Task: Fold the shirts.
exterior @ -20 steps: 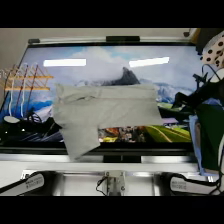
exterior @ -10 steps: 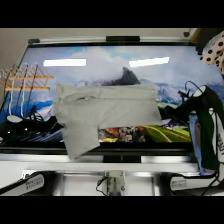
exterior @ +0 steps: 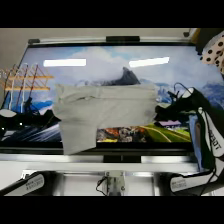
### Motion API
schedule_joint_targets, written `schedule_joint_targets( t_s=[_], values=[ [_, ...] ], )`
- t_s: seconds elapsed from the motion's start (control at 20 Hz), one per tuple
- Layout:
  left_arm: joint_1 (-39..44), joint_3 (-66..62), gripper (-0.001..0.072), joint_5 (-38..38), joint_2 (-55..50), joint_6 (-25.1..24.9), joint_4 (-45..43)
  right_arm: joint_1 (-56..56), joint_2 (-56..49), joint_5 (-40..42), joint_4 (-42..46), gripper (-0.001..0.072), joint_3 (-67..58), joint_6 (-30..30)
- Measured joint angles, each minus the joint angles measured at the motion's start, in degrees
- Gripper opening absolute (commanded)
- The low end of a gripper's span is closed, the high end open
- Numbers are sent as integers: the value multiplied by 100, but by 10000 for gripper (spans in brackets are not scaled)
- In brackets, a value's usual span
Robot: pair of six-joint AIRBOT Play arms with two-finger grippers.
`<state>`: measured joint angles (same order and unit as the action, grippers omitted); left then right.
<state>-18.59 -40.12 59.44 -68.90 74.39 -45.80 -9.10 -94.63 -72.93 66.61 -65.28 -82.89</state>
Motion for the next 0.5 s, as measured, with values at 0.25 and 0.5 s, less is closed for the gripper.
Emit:
schedule_joint_targets(
  t_s=[0.25,0.5],
  values=[
    [-2,-1145,35,291,201,-17,-236,66,560,269,-50,74,-197,85],
    [-26,-4079,36,476,1038,-22,-474,76,2114,227,-175,74,-1707,485]
  ],
)
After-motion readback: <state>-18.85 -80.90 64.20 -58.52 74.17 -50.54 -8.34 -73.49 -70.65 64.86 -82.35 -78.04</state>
